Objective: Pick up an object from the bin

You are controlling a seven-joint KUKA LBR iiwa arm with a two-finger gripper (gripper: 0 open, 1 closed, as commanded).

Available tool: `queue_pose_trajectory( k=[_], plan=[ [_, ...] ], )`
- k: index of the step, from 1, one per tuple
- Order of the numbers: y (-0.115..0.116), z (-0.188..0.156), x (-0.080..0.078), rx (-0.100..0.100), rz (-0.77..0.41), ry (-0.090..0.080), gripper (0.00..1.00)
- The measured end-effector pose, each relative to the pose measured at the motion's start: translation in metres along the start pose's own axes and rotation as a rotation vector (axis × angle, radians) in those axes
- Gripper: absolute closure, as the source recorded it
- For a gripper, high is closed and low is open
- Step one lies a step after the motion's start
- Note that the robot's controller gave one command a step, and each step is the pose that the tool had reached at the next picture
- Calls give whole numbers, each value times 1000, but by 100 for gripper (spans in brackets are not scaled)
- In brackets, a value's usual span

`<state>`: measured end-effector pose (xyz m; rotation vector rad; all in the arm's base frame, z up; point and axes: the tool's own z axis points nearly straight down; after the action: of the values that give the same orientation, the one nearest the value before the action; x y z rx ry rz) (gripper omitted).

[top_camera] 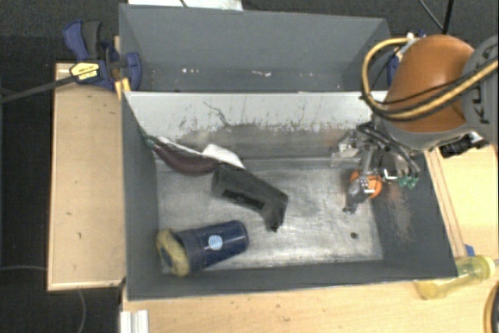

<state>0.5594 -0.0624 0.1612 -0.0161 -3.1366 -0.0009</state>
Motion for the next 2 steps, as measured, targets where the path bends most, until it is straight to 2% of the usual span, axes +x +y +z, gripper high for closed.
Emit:
queue_pose_trajectory(
  k=[1,2],
  plan=[
    [0,-5,-2,1,-2,-8,0],
    [-26,26,-8,1,-72,-16,0]
  ],
)
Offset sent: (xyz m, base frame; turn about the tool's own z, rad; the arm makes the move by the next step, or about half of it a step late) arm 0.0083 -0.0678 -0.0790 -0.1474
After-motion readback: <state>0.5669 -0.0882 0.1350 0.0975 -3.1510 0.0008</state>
